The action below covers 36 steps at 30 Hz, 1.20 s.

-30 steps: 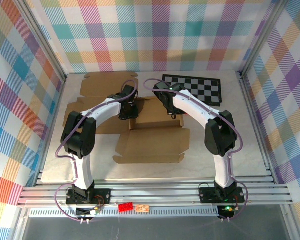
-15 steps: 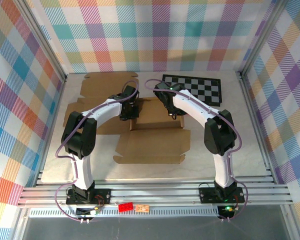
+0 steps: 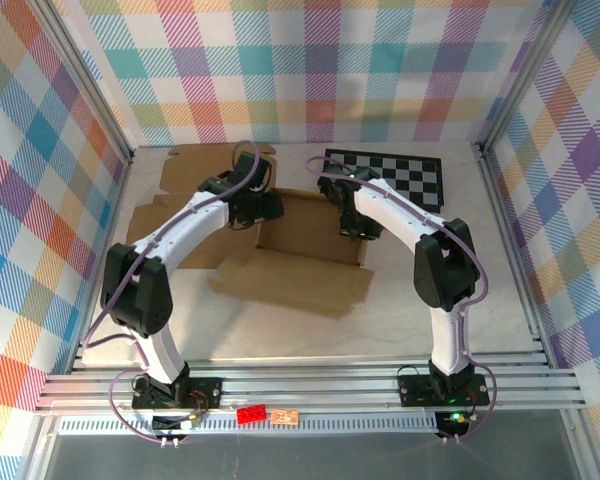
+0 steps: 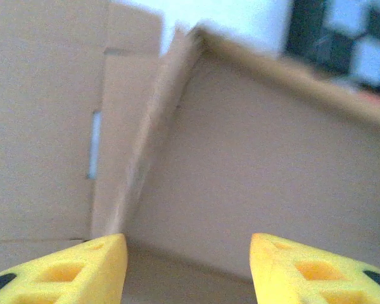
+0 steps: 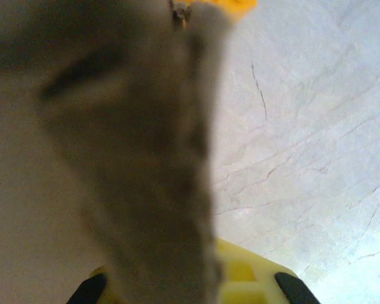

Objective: Fold the paper box

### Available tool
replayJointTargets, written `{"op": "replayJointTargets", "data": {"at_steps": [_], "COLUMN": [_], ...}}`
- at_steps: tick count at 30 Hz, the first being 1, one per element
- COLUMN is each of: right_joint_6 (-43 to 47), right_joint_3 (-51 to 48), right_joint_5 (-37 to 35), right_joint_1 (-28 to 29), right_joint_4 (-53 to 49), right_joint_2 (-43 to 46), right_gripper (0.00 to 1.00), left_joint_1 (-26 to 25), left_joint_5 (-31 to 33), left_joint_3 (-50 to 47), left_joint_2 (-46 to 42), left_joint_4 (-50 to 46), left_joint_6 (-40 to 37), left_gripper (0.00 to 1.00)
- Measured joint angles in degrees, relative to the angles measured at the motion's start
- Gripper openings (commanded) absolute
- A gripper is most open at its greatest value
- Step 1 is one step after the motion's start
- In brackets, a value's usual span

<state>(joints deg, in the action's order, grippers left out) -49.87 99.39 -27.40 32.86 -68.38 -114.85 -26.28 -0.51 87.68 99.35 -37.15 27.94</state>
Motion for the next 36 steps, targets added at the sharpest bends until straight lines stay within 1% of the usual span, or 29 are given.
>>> {"op": "replayJointTargets", "data": {"at_steps": [4, 7, 10, 13, 17, 20, 23, 26, 30, 32, 36], "right_joint_6": [-3.21, -5.44, -9.05, -14.56, -22.93, -28.89, -34.36, -40.09, -48.74, -53.11, -59.39], "right_joint_3": [-0.83, -0.83, -2.29, -7.34, -13.44, -15.50, -16.17, -17.29, -22.97, -25.49, -27.82], "right_joint_5": [2.73, 4.44, 6.78, 10.67, 16.06, 20.11, 23.98, 27.02, 29.44, 30.36, 31.91], "right_joint_1": [-1.29, -1.46, -1.84, -2.36, -3.34, -3.74, -4.04, -3.48, -0.74, 1.07, 4.02], "right_joint_4": [0.15, 0.31, 1.09, 2.69, 4.33, 5.70, 6.36, 7.10, 9.90, 11.02, 14.12], "right_joint_2": [1.01, 1.62, 3.21, 7.08, 12.55, 14.97, 15.65, 16.11, 19.69, 21.70, 23.15], "right_gripper": [0.00, 0.00, 0.00, 0.00, 0.00, 0.00, 0.00, 0.00, 0.00, 0.00, 0.00], "left_joint_1": [-0.17, -0.15, -0.04, 0.28, 1.11, 2.71, 4.39, 5.81, 7.02, 7.69, 7.85], "left_joint_5": [-1.57, -1.84, -0.85, 1.49, 4.98, 7.82, 10.60, 11.74, 9.73, 6.58, 0.13], "left_joint_3": [5.25, 8.28, 8.94, 8.17, 2.14, -2.84, -6.32, -9.81, -17.27, -22.29, -28.81], "left_joint_2": [-3.91, -5.05, -6.23, -8.35, -15.85, -22.95, -29.22, -33.90, -36.22, -35.63, -31.91], "left_joint_4": [-1.20, -3.65, -6.45, -9.31, -11.61, -13.77, -15.30, -15.56, -14.80, -12.96, -7.69], "left_joint_6": [1.29, 1.38, 1.18, 0.98, 0.81, 0.83, 0.83, 1.07, 2.38, 3.61, 6.34], "left_gripper": [0.56, 0.55, 0.53, 0.50, 0.48, 0.46, 0.43, 0.40, 0.39, 0.38, 0.37]}}
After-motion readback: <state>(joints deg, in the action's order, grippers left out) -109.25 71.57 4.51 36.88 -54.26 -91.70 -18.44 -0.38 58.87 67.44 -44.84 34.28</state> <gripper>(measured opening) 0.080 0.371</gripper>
